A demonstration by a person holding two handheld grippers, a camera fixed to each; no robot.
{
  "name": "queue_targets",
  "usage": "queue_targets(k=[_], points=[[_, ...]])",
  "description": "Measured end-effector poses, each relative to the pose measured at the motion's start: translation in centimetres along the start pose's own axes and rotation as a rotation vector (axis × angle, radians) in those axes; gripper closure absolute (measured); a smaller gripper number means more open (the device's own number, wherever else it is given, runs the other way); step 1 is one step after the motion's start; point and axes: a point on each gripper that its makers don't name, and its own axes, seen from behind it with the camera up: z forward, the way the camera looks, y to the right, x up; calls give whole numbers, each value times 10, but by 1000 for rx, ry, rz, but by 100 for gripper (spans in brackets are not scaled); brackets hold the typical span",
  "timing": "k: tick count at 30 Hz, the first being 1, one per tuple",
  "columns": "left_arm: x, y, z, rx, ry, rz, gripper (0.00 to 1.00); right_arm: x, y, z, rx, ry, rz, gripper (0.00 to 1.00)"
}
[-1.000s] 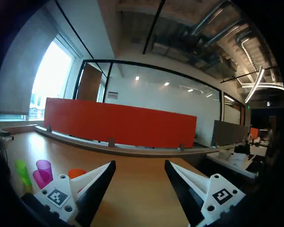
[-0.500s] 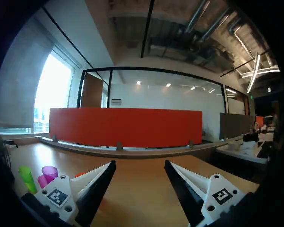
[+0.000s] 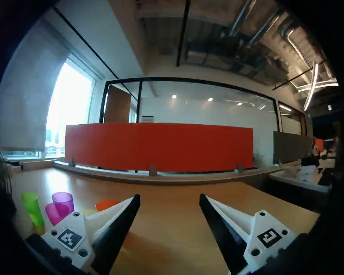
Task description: Pour water
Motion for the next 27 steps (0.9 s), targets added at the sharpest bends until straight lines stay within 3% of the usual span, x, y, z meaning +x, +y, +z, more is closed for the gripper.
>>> queue_targets(k=[27], points=[[0,0,0,0,0,0,14,-19,4,3,-7,-26,18,0]])
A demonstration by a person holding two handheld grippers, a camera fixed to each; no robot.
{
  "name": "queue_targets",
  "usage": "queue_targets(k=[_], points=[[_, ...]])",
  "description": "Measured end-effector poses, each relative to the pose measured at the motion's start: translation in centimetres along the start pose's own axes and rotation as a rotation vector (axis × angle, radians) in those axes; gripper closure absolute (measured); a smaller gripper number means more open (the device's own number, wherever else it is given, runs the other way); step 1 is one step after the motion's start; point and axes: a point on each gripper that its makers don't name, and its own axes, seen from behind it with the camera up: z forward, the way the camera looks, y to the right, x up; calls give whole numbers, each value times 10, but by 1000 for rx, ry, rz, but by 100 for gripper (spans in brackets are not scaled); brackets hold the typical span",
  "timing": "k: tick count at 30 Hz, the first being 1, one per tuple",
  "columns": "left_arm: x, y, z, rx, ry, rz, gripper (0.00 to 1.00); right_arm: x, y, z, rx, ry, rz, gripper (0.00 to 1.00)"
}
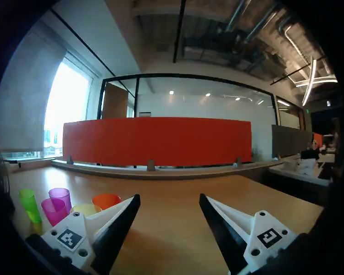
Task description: Pour water
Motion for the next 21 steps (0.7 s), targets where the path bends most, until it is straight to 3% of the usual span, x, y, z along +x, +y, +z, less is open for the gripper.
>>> queue_targets(k=[21], points=[[1,-1,0,0,0,0,14,-6,0,1,7,-25,2,0]])
